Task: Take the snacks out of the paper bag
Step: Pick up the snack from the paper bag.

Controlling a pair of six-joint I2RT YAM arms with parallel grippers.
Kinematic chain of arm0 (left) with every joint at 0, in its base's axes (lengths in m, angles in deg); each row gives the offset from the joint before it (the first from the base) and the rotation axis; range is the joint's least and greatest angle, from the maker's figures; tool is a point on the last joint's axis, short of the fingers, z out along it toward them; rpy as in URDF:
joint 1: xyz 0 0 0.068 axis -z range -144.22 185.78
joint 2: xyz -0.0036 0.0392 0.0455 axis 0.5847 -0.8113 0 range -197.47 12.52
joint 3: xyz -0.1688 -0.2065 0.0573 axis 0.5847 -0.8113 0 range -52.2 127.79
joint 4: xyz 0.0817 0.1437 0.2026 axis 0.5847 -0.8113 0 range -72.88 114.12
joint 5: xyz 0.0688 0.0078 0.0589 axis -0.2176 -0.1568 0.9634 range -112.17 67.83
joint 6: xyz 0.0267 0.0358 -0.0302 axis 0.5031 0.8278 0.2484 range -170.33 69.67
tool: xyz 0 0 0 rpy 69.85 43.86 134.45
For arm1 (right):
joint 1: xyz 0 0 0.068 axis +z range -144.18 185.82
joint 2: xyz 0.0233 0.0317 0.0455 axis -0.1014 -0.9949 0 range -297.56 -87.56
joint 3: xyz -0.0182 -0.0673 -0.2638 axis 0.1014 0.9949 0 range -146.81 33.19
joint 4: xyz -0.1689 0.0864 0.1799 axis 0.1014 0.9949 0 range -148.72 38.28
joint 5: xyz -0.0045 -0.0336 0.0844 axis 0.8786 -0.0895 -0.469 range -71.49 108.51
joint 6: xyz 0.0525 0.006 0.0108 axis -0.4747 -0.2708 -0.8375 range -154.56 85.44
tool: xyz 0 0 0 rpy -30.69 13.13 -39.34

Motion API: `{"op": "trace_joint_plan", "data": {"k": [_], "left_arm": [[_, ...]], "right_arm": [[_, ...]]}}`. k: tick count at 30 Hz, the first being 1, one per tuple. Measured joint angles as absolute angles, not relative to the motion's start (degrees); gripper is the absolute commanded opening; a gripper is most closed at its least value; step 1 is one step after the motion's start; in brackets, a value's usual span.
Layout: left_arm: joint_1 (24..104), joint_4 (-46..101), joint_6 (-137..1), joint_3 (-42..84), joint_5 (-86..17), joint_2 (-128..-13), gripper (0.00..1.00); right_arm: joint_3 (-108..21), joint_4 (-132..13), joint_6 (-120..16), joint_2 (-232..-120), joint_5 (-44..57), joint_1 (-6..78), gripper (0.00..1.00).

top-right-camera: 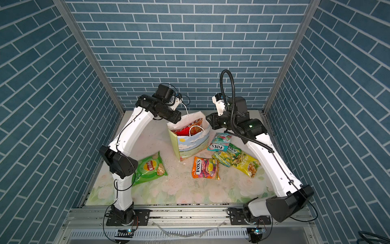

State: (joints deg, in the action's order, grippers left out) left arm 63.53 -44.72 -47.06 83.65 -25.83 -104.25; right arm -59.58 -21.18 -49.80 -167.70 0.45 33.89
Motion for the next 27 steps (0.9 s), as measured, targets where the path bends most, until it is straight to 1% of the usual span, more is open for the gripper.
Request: {"op": "trace_joint_plan", "data": {"k": [3,7,9,11,13,17,20,23,27], "left_arm": [[63.9,-42.75,-47.21,81.0,-23.04,-101.56,0.55],[64.12,-40.32,-47.76,77.7,-21.03,-95.77,0.47],[64.29,-40.23,-47.69,78.16,-21.31,-93.69,0.46],[65.1,-41.41,-46.99,81.2,-22.31,-93.16,0.46],[67.03,-43.91,-45.86,87.08,-23.56,-94.78,0.45],[71.51,-48.89,-43.58,96.19,-25.51,-99.81,0.39],[73.32,-51.69,-42.86,96.78,-26.53,-102.83,0.4],[73.21,-53.17,-42.51,96.39,-27.28,-105.64,0.43],[72.93,-54.16,-41.84,96.35,-28.06,-108.11,0.44]], "right_arm": [[-59.56,-20.33,-50.41,-168.35,0.29,33.87,0.23],[-59.56,-20.02,-50.81,-168.13,0.54,33.48,0.24],[-59.56,-19.74,-50.85,-168.13,0.8,32.62,0.24],[-59.58,-19.08,-51.29,-168.13,0.95,31.27,0.24],[-59.58,-18.32,-52.18,-168.13,0.99,29.3,0.24],[-59.58,-17.44,-53.49,-168.13,0.8,26.24,0.24],[-59.58,-17.16,-54.17,-168.13,0.32,24.47,0.24],[-59.58,-17.14,-54.3,-168.13,-0.19,23.64,0.24],[-59.49,-17.18,-54.57,-168.13,-1.02,22.81,0.24]]}}
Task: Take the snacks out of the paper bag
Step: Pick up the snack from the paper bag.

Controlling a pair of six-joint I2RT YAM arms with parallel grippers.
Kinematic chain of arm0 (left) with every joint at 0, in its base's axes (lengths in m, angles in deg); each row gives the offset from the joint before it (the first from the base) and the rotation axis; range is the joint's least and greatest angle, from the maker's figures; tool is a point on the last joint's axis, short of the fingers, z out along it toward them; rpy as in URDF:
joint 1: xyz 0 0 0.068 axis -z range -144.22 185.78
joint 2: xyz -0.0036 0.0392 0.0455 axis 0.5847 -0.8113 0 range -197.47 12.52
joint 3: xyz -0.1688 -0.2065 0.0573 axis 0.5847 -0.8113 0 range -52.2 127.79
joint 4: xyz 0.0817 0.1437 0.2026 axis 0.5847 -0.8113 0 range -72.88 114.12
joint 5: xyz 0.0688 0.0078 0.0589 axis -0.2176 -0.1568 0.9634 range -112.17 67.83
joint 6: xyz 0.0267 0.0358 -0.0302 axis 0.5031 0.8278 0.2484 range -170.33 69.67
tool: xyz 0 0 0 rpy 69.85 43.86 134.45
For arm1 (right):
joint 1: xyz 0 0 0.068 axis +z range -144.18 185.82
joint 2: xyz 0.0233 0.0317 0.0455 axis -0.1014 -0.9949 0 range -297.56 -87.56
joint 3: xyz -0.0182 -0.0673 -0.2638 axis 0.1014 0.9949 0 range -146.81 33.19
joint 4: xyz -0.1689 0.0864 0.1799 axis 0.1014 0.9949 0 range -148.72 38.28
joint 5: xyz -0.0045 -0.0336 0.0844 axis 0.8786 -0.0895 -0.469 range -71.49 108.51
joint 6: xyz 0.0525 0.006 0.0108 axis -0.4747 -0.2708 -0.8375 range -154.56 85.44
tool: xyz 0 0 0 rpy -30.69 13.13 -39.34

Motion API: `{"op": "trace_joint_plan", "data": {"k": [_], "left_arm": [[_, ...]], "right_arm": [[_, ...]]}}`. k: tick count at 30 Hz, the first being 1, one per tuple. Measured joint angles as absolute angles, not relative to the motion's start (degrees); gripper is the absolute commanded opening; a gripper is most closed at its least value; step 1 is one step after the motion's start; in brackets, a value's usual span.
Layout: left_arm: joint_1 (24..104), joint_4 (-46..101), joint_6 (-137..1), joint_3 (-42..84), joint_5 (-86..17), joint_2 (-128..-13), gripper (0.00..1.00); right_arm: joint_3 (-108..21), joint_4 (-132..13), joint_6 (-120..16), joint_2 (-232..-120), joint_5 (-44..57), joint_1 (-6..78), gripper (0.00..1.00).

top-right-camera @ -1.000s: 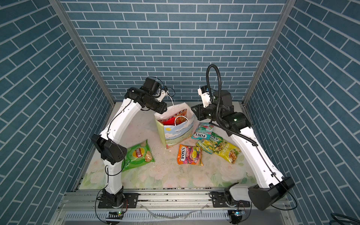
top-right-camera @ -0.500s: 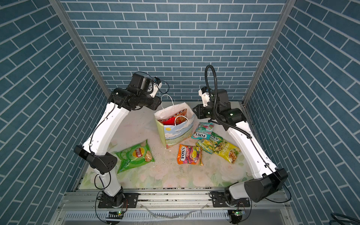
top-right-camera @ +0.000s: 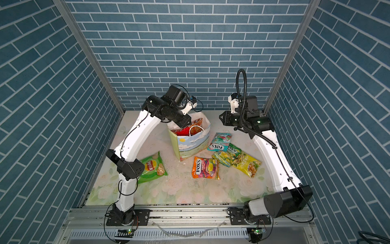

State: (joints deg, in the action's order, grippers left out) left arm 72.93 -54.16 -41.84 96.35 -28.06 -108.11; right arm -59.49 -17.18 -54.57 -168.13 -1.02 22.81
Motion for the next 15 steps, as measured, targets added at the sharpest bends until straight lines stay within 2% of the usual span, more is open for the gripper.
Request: {"op": "trace_joint_plan", "data": {"k": [3,8,15], "left_arm": [[72.91,-54.53,-41.46,96.35,-28.24,-109.16,0.46],[72.82,-54.42,-40.83,96.35,-27.43,-110.74,0.56],[72.23,-54.57,-40.02,97.15,-27.12,-114.67,0.52]], "right_arm": [[-59.1,-17.2,-54.96,-168.13,-1.76,22.07,0.24],[-58.4,-17.36,-55.31,-168.0,-2.35,20.69,0.24],[-57.35,-17.4,-55.31,-167.48,-2.98,18.61,0.24]]}}
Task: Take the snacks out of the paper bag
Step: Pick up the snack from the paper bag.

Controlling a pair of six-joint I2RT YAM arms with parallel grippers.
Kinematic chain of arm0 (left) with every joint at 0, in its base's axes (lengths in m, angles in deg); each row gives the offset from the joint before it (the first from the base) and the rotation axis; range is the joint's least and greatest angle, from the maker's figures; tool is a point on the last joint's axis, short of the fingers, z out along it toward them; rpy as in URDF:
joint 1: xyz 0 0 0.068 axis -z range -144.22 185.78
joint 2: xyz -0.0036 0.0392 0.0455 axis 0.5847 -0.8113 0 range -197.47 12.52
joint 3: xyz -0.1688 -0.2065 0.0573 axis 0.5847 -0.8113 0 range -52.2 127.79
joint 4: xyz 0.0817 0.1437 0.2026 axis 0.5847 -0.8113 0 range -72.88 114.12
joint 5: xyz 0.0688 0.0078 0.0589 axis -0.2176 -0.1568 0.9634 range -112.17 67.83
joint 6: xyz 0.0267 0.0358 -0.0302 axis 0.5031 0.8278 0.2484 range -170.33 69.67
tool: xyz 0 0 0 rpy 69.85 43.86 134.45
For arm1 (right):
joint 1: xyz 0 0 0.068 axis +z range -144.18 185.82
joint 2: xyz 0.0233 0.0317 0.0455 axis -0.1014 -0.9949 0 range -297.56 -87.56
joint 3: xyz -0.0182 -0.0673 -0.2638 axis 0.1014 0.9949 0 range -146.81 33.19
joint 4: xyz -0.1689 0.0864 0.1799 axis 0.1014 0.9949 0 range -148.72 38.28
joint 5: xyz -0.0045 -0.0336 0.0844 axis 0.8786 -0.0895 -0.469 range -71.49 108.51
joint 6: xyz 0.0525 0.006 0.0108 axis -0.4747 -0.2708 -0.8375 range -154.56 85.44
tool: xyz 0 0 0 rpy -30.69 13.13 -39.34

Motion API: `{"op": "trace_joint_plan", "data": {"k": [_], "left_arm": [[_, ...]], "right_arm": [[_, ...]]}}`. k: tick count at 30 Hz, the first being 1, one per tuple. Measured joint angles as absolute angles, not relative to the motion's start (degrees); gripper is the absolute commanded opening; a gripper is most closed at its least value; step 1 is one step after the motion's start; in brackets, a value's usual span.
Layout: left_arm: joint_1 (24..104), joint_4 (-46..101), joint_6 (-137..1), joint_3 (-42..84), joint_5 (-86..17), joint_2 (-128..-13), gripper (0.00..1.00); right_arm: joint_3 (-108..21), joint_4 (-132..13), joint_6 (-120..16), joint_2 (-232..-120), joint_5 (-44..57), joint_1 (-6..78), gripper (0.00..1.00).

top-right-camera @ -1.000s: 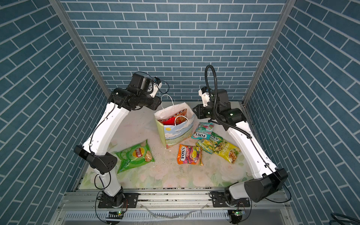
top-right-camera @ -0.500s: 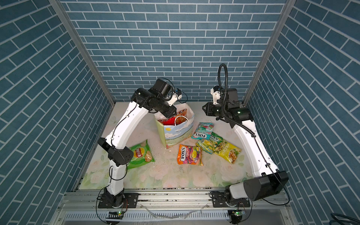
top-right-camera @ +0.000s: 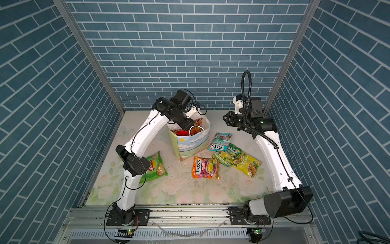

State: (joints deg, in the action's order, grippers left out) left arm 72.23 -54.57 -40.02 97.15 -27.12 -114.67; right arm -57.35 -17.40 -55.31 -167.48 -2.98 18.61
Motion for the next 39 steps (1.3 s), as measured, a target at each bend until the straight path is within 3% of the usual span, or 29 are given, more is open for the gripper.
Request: {"op": "trace_joint_plan", "data": {"k": [19,24,28,29,30,32,38,39], "left_arm": [[70.5,-53.0,-38.82,97.46,-26.25,-118.47,0.52],[70.5,-53.02,-38.38,97.46,-26.86,-120.38,0.43],[70.46,-53.0,-38.01,97.46,-26.97,-121.25,0.43],[70.44,-53.0,-37.97,97.46,-26.95,-121.32,0.42],[70.39,-53.0,-37.99,97.46,-26.97,-121.32,0.34],[70.26,-52.96,-38.06,97.46,-27.1,-121.32,0.13],[69.85,-52.96,-37.66,97.46,-27.65,-121.45,0.1],[69.82,-52.96,-37.66,97.46,-27.69,-121.47,0.04]], "right_arm": [[-57.35,-17.64,-55.37,-168.13,-5.48,16.6,0.24],[-57.35,-17.64,-55.64,-169.58,-5.8,16.23,0.24],[-57.35,-17.68,-55.79,-170.04,-6.17,16.1,0.24],[-57.35,-17.71,-55.79,-170.04,-6.28,16.08,0.24],[-57.35,-17.75,-55.79,-170.04,-6.37,16.06,0.24],[-57.35,-17.9,-55.79,-170.06,-6.46,15.99,0.24],[-57.35,-18.03,-55.81,-170.06,-6.81,15.88,0.24],[-57.35,-18.06,-55.81,-170.08,-6.85,15.88,0.24]]}}
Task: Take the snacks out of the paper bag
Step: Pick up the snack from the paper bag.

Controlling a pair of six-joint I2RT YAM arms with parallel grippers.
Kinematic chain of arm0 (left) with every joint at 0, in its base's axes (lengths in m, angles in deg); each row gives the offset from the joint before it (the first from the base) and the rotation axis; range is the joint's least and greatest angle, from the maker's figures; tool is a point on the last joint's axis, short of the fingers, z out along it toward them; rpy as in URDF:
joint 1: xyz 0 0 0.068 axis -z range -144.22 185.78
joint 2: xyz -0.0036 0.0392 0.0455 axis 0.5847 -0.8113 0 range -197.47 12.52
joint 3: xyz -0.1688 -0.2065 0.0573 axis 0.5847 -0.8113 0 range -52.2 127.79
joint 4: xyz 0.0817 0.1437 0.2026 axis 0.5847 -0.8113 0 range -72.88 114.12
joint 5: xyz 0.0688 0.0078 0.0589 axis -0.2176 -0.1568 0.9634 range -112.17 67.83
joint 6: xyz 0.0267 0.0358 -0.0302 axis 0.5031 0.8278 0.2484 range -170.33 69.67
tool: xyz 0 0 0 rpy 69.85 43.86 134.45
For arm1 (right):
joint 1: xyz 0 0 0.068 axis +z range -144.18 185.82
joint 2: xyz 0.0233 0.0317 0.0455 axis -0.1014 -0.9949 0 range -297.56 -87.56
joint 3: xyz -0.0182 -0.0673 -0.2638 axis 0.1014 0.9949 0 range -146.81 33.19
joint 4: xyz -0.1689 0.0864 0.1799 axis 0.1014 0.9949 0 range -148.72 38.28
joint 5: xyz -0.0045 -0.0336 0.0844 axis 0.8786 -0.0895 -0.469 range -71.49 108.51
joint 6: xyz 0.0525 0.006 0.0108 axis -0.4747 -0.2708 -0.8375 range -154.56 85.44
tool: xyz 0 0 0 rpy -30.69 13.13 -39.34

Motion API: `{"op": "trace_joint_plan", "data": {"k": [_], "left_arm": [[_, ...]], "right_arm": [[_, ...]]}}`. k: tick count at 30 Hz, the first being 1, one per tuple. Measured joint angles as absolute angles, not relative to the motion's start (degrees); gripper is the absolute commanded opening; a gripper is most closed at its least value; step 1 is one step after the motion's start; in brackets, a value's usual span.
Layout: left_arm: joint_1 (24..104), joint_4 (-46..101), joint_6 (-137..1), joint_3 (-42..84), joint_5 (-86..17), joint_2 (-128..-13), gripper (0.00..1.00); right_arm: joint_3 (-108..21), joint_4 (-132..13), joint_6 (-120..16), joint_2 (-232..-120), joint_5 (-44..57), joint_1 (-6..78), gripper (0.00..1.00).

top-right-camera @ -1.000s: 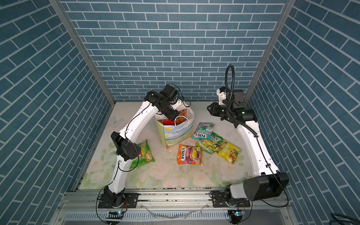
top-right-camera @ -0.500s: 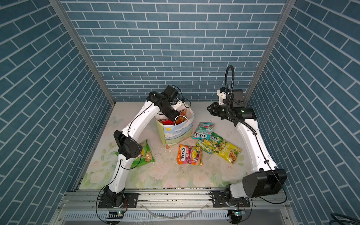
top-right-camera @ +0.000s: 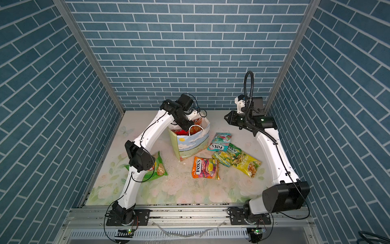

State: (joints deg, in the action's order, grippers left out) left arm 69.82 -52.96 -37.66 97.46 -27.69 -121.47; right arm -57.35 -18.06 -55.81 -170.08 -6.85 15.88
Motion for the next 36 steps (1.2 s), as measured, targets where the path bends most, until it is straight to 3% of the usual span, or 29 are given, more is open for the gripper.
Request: {"op": "trace_joint_plan", "data": {"k": [1,36], "left_arm": [[69.8,-52.98,-37.53,97.46,-27.78,-121.49,0.0],[69.93,-51.84,-38.78,98.23,-29.57,-118.8,0.0]], "right_arm": [[-57.35,-18.06,-55.81,-170.08,-6.87,15.86,0.24],[-57.35,-17.92,-56.58,-171.59,-11.09,17.54,0.19]]}}
